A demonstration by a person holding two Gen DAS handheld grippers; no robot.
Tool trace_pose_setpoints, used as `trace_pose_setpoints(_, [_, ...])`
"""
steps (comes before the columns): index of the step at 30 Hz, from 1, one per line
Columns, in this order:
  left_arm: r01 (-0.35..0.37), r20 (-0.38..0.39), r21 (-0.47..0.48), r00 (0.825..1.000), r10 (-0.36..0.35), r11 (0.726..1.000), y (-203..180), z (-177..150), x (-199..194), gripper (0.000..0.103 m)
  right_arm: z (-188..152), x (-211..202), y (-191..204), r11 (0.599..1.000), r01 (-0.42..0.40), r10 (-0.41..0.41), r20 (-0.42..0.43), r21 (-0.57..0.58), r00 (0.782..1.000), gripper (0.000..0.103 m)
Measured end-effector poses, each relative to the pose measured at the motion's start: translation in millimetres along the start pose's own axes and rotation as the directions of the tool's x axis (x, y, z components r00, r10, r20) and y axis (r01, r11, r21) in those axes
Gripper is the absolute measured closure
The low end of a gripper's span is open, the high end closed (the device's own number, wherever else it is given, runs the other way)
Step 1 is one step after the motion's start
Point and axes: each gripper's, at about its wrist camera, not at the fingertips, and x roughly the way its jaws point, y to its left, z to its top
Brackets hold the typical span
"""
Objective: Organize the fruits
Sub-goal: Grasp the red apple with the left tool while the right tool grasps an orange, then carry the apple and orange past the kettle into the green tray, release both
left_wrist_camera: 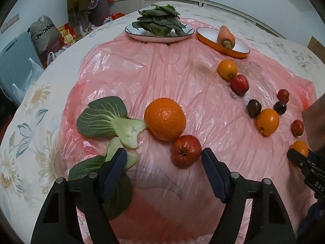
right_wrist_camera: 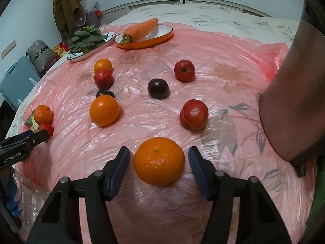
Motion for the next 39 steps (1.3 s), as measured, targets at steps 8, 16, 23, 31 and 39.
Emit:
trace_pose_setpoints(8, [0.025,0.012,-0.008,1.000,-0.025,1.000,3.3,1.2,1.4,0.045,-1.8,2.8,-2.1,1.000,-0.008,0.008,0.012,0.001,1.000,0.054])
trace_pose_setpoints(16, [0.136,0.020,-0.003,0.991,-0.136,0.991,5.1,0.3,-2.5,0.077,-4.4,-3.2,-2.7,1.000,-0.005,0.004,0.044,0.009,0.999,0.054])
trace_pose_setpoints(23, [0.173,0.029,-0.016,0.985,-0.173,0.985,9.0,-0.1,-7.6,0.077,-8.6,-13.5,-4.7,1.000,-0.015,0.014,0.054,0.022,0.998,0.054])
trace_pose_setpoints(31, [0.184,0.036,-0.012,0.982,-0.184,0.983,11.4,1.9,-19.0,0.078,-16.1,-27.4,-3.1,0.999,-0.032,0.030,0.069,0.029,0.997,0.054])
trace_pose_setpoints(39, [0.187,0.051,-0.008,0.981,-0.186,0.982,9.5,-1.2,-39.2,0.078,-29.5,-50.8,-4.9,0.997,-0.051,0.046,0.093,0.051,0.995,0.054])
